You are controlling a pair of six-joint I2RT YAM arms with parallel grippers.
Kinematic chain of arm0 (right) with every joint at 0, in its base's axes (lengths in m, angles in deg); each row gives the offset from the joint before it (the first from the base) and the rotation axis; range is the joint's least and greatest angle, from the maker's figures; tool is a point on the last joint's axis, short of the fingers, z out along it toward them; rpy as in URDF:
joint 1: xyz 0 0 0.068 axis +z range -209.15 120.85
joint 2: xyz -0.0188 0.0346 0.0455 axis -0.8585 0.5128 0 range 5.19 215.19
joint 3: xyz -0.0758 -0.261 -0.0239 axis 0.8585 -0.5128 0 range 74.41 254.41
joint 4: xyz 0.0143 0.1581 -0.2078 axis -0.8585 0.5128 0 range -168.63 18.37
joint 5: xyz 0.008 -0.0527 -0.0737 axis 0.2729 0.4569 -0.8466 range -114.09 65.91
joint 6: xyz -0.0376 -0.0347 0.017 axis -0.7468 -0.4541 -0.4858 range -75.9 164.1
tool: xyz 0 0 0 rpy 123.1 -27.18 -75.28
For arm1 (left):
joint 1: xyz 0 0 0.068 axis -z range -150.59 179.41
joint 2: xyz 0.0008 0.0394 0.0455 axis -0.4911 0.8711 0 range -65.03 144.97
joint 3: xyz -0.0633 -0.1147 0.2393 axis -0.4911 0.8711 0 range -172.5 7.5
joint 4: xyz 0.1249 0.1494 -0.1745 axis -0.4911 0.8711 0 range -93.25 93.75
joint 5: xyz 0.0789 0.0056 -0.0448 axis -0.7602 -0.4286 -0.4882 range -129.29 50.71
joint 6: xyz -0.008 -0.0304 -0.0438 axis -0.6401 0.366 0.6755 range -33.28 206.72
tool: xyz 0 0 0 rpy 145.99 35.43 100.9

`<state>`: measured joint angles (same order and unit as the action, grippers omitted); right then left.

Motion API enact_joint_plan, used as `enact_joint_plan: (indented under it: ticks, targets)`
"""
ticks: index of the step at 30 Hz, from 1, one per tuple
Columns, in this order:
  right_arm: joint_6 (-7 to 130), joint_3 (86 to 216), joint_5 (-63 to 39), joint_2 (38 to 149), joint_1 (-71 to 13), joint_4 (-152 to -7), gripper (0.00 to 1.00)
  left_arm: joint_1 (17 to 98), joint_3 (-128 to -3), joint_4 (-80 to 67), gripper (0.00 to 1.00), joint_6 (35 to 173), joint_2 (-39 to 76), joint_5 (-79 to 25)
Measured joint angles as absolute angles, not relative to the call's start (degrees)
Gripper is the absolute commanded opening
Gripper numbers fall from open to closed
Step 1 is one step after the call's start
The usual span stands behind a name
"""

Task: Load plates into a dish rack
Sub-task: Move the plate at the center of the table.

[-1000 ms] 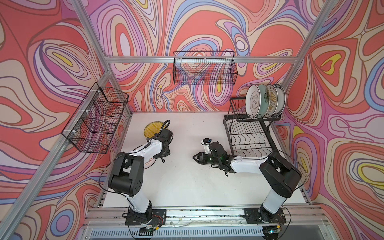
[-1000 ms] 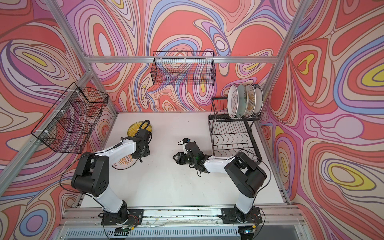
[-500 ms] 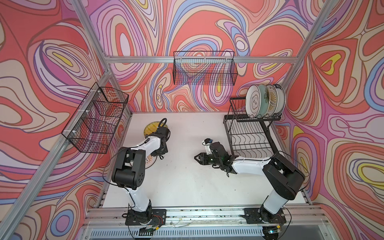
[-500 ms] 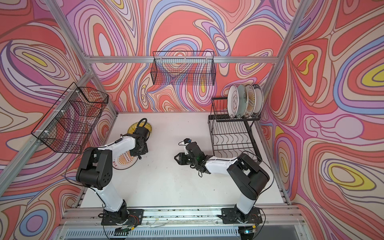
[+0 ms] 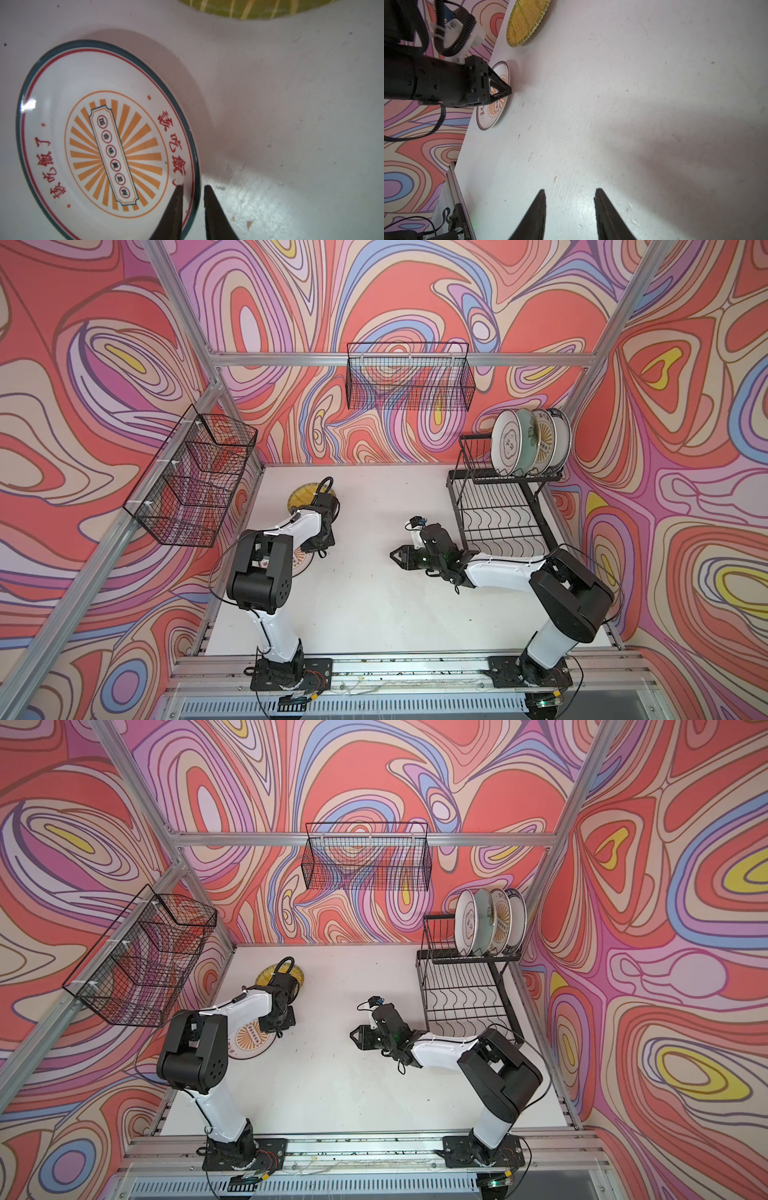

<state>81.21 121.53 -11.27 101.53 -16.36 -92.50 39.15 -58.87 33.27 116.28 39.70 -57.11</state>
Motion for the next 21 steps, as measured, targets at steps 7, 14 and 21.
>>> enact_joint_plan:
  ticks: [7,14,21]
  targets:
    - [81.2,121.5,-11.7,100.9,-16.4,-92.1,0.39,39.1,-59.3,34.1,0.19,116.3,40.4,-57.2]
    - [81.1,121.4,-12.1,100.9,-16.4,-92.0,0.39,39.1,-59.6,34.4,0.16,116.3,40.5,-57.1]
    - [81.1,121.3,-12.4,100.8,-16.4,-91.9,0.39,39.1,-60.0,34.5,0.1,115.8,40.5,-57.4]
